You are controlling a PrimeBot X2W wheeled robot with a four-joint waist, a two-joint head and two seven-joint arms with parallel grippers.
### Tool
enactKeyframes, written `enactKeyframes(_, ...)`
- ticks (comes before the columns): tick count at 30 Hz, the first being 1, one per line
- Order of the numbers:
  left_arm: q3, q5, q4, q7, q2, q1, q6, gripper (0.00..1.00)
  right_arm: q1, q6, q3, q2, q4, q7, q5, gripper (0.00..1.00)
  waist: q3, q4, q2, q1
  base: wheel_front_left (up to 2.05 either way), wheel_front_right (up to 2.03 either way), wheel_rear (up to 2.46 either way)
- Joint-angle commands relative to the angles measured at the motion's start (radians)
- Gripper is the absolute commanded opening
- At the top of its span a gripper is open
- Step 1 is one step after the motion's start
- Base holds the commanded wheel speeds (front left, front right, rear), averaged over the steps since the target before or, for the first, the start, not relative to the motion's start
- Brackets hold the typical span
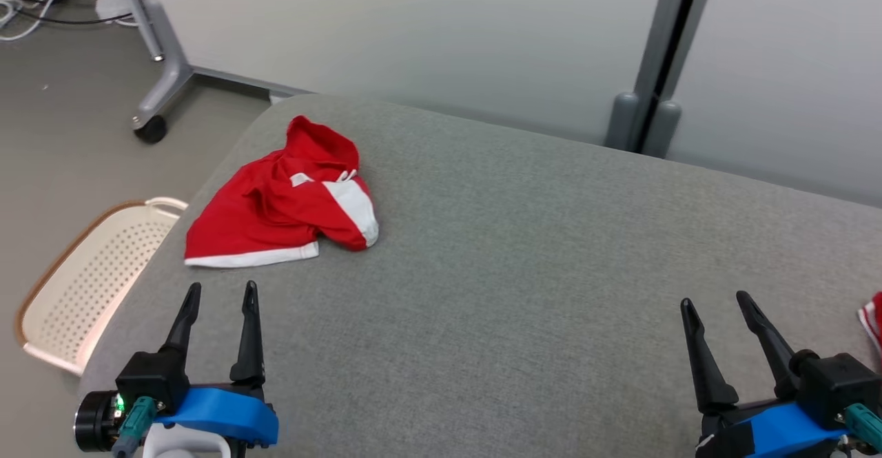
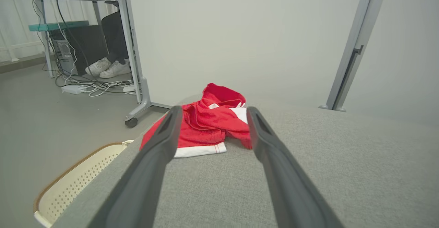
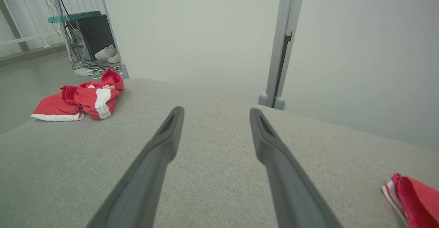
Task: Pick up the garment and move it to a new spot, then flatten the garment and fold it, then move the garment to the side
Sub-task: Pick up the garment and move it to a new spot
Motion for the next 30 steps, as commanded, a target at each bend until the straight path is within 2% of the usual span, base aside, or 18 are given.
enactKeyframes(1, 0.009, -0.004, 0.004, -0.005, -0.001, -0.015, 0.001, 1.00, -0.015, 0.000, -0.001, 0.000, -0.007, 0.003, -0.003, 1.00, 0.035, 0.045, -0.0001, -0.0001, 0.00, 0.00, 0.00)
enactKeyframes(9, 0.057, 0.013, -0.017, -0.005, -0.024, -0.034, -0.016, 1.00, -0.042, 0.000, 0.007, 0.000, -0.025, 0.027, -0.020, 1.00, 0.073, 0.097, -0.0001, -0.0001, 0.00, 0.00, 0.00)
enactKeyframes(16, 0.079, 0.026, 0.010, -0.005, -0.056, -0.120, -0.060, 1.00, -0.093, 0.000, 0.018, -0.001, -0.064, 0.063, -0.051, 1.00, 0.179, 0.066, -0.0001, -0.0001, 0.00, 0.00, 0.00)
enactKeyframes(21, 0.092, 0.022, 0.110, -0.005, -0.066, -0.241, -0.097, 1.00, -0.137, 0.000, 0.021, -0.009, -0.102, 0.088, -0.074, 1.00, 0.282, 0.012, -0.0001, -0.0001, 0.00, 0.00, 0.00)
enactKeyframes(29, 0.102, -0.023, 0.425, -0.005, -0.038, -0.450, -0.138, 1.00, -0.192, 0.000, 0.011, -0.008, -0.131, 0.094, -0.089, 1.00, 0.413, -0.073, -0.0001, -0.0001, 0.00, 0.00, 0.00)
enactKeyframes(30, 0.102, -0.023, 0.425, -0.005, -0.038, -0.450, -0.138, 1.00, -0.192, 0.000, 0.011, -0.008, -0.131, 0.094, -0.089, 1.00, 0.413, -0.073, -0.0001, -0.0001, 0.00, 0.00, 0.00)
